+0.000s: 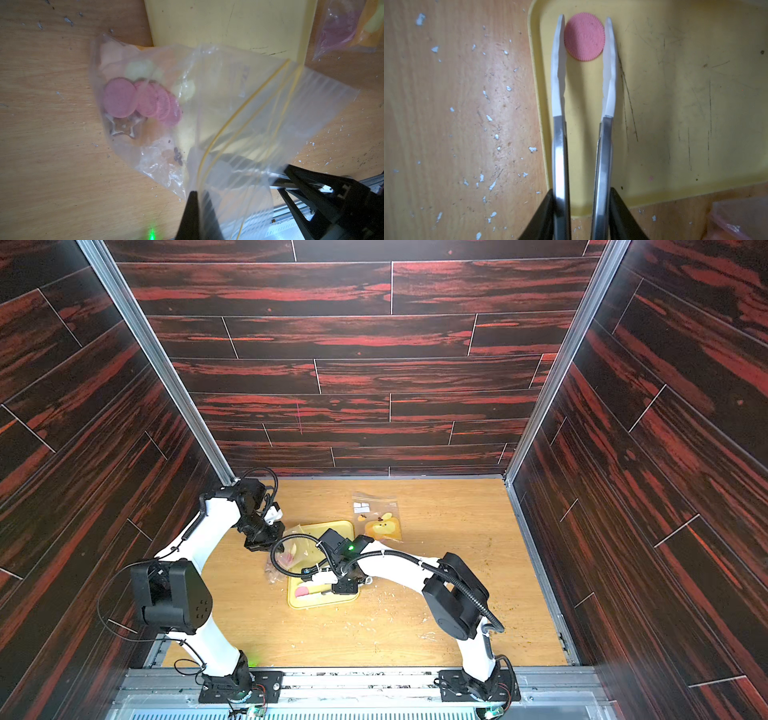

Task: Put the cookies into a resealable bag to prevent moisture
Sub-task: Pick up the cookie from the tray, then place the cookie in the ziploc bag.

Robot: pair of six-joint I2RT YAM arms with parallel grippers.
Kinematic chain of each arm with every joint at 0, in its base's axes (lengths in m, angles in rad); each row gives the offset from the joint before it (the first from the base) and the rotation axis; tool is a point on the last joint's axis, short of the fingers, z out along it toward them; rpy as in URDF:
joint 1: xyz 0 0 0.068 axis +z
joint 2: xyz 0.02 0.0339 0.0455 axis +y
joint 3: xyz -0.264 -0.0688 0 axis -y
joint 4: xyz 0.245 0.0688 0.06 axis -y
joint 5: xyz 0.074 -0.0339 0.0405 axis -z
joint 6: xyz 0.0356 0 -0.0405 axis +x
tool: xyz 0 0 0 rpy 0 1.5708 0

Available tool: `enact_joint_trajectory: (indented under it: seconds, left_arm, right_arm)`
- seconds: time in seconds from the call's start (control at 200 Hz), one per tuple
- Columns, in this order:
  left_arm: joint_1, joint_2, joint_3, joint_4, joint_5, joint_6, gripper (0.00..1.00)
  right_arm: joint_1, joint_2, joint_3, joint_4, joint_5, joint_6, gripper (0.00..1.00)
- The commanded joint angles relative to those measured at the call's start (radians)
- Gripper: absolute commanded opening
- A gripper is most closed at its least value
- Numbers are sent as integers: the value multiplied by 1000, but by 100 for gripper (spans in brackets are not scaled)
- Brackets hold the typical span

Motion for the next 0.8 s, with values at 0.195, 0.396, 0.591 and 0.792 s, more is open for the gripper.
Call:
enact_joint_trajectory:
  seconds: [0.195,0.396,0.591,0.792]
  left_arm:
    - [6,-15,18,-31,4,21,0]
    - [6,-19,16,-28,4,21,0]
    - [6,-27,11,-23,4,19,0]
    - [6,-25,14,-24,9,15,0]
  right_arm:
    - [-18,-146,-58,30,15,33,40]
    - [-52,-273,-118,33,14,49,40]
    - [-90,-398,-139,39,-2,57,40]
    - [-105,-356,-42,52,-30,31,40]
